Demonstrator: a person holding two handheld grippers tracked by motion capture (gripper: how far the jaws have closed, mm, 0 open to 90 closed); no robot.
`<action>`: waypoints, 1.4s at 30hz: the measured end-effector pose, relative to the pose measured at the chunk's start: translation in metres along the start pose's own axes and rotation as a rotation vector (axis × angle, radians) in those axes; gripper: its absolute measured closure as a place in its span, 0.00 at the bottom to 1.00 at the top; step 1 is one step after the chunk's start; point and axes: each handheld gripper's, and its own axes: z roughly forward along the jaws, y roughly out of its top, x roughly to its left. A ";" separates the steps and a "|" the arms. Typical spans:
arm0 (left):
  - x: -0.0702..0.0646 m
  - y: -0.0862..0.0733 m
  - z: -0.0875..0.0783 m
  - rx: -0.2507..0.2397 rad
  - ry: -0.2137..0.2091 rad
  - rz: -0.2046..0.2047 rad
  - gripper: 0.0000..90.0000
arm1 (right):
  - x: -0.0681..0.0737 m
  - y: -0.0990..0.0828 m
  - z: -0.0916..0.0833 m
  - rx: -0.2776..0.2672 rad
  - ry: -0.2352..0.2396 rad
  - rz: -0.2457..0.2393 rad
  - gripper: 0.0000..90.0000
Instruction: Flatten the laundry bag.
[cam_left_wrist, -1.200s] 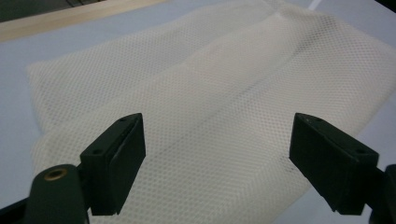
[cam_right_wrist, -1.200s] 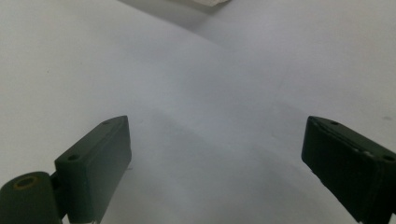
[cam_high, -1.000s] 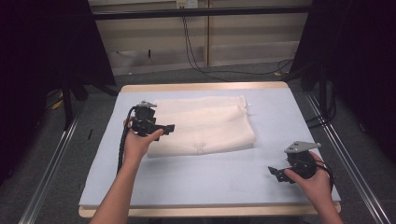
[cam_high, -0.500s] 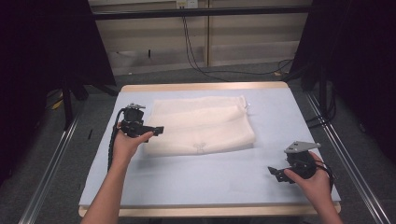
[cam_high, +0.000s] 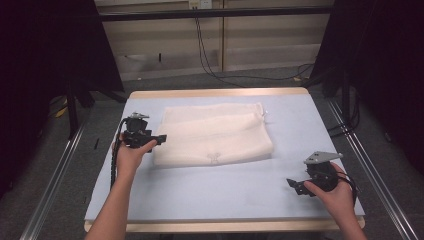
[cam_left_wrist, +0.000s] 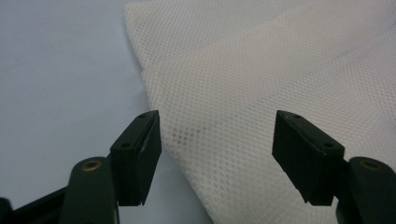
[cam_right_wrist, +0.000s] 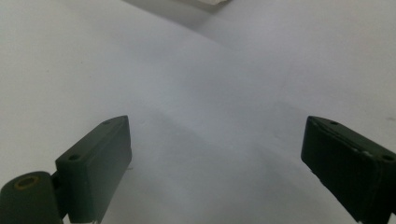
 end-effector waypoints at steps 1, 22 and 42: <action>0.001 -0.001 0.002 -0.023 0.002 0.006 0.35 | 0.000 0.000 0.000 0.000 -0.001 -0.001 0.09; 0.028 -0.009 0.030 -0.020 -0.040 -0.167 0.48 | 0.001 0.000 0.001 0.008 -0.008 -0.004 0.09; 0.016 -0.005 0.017 -0.109 -0.081 -0.155 0.94 | 0.002 0.000 0.000 0.012 -0.002 -0.003 0.09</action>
